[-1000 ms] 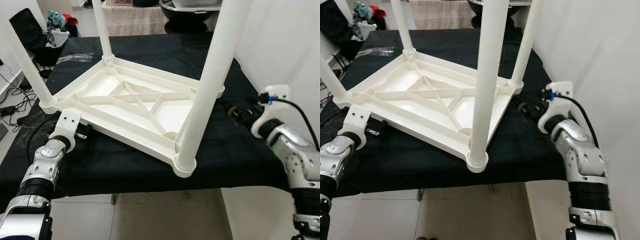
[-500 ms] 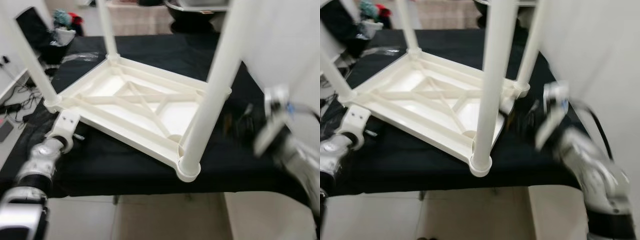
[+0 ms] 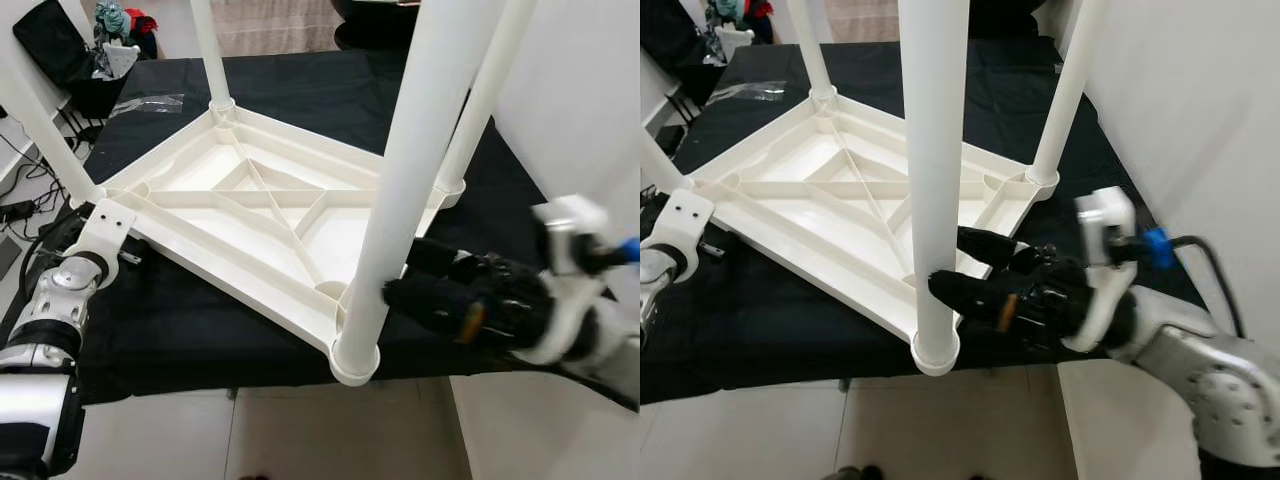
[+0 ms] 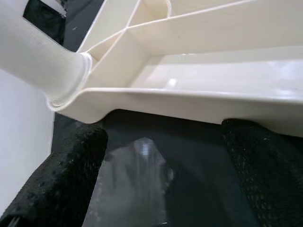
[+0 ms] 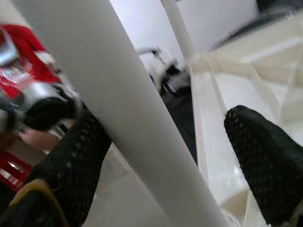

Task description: Building children table

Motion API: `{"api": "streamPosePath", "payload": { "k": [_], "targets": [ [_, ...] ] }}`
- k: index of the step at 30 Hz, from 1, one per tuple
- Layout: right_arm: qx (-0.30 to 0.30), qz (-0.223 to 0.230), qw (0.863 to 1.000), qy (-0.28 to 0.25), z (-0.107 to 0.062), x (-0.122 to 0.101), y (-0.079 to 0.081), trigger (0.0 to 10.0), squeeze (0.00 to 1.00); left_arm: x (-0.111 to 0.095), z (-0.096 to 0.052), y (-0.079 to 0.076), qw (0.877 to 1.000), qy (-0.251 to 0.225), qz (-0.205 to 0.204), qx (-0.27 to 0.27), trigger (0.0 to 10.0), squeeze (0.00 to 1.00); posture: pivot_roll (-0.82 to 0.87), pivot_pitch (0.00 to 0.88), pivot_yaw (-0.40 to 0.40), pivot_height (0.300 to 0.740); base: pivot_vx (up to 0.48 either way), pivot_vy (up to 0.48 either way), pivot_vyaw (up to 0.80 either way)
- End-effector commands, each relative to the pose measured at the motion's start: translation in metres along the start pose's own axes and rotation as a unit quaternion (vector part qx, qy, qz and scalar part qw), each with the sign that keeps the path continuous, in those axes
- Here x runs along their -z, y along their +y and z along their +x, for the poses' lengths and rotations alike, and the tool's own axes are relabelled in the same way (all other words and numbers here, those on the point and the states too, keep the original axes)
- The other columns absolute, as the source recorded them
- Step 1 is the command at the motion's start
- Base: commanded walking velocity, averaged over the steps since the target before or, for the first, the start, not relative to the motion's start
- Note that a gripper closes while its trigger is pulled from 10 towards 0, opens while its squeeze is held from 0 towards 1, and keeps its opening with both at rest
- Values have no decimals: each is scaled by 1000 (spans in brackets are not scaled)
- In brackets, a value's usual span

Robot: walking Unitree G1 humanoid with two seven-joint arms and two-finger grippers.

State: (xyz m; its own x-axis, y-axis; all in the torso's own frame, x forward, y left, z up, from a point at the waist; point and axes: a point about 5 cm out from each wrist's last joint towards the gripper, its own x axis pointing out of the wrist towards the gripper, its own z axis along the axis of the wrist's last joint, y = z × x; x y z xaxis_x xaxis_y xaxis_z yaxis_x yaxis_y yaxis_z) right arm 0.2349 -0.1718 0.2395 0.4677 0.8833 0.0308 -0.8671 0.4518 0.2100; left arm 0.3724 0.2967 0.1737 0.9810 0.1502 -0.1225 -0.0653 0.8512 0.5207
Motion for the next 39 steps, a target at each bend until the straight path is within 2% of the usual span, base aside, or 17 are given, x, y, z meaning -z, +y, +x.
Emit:
{"api": "streamPosePath", "payload": {
  "k": [1, 2, 3, 4, 7, 10, 17, 18, 19, 21, 23, 24, 27, 29, 30, 36, 39],
  "targets": [
    [94, -7, 995, 26, -6, 10, -21, 10000, 0, -5, 2, -6, 1000, -10, 4, 11, 10000, 0, -34, 207, 12, 740, 0, 0, 0],
    [151, -2, 988, 37, -10, 16, -38, 10000, 0, -8, 3, -13, 1000, -22, 2, 22, 10000, 0, -18, 195, 4, 740, 0, 0, 0],
    [151, -2, 988, 37, -10, 16, -38, 10000, 0, -8, 3, -13, 1000, -22, 2, 22, 10000, 0, -18, 195, 4, 740, 0, 0, 0],
    [243, 0, 969, 46, -23, 28, -70, 10000, 0, -15, 2, -32, 997, -60, -11, 50, 10000, 0, -2, 177, -1, 740, 0, 0, 0],
    [286, 15, 957, 46, -30, 36, -84, 10000, 0, -21, -1, -46, 993, -92, -18, 71, 10000, 0, 5, 164, -3, 740, 0, 0, 0],
    [286, 45, 957, 33, -35, 46, -87, 10000, 0, -24, -9, -61, 989, -122, -20, 86, 10000, 0, 21, 152, -9, 740, 0, 0, 0],
    [245, 54, 967, 49, -38, 65, -83, 10000, 0, -24, -25, -76, 983, -150, -32, 100, 10000, 0, 33, 144, -7, 740, 0, 0, 0],
    [294, 24, 951, 94, -43, 76, -95, 10000, 0, -24, -31, -81, 982, -155, -32, 104, 10000, 0, 40, 140, -7, 740, 0, 0, 0],
    [294, 24, 951, 94, -43, 76, -95, 10000, 0, -24, -31, -81, 982, -155, -32, 104, 10000, 0, 40, 140, -7, 740, 0, 0, 0],
    [386, -26, 915, 113, -49, 75, -116, 10000, 0, -28, -36, -82, 981, -161, -39, 103, 10000, 0, 39, 139, -6, 740, 0, 0, 0],
    [486, -62, 867, 93, -53, 59, -135, 10000, 0, -30, -37, -76, 982, -162, -44, 91, 10000, 0, 39, 138, -4, 740, 0, 0, 0],
    [486, -62, 867, 93, -53, 59, -135, 10000, 0, -30, -37, -76, 982, -162, -44, 91, 10000, 0, 39, 138, -4, 740, 0, 0, 0],
    [569, -133, 810, 51, -47, 26, -145, 10000, 0, -33, -38, -70, 982, -160, -50, 85, 10000, 0, 46, 151, -4, 740, 0, 0, 0],
    [577, -140, 804, 43, -45, 22, -145, 10000, 0, -34, -39, -71, 982, -161, -53, 87, 10000, 0, 46, 151, -5, 740, 0, 0, 0],
    [585, -163, 793, 50, -42, 17, -146, 10000, 0, -37, -42, -73, 981, -163, -50, 90, 10000, 0, 48, 159, -7, 740, 0, 0, 0],
    [590, -169, 789, 23, -32, 10, -147, 10000, 0, -43, -50, -78, 979, -168, -67, 90, 10000, 0, 50, 178, -13, 740, 0, 0, 0],
    [597, -172, 783, -3, -17, 8, -149, 10000, 0, -46, -56, -83, 978, -172, -74, 92, 10000, 0, 48, 186, -13, 740, 0, 0, 0]
  ]
}}
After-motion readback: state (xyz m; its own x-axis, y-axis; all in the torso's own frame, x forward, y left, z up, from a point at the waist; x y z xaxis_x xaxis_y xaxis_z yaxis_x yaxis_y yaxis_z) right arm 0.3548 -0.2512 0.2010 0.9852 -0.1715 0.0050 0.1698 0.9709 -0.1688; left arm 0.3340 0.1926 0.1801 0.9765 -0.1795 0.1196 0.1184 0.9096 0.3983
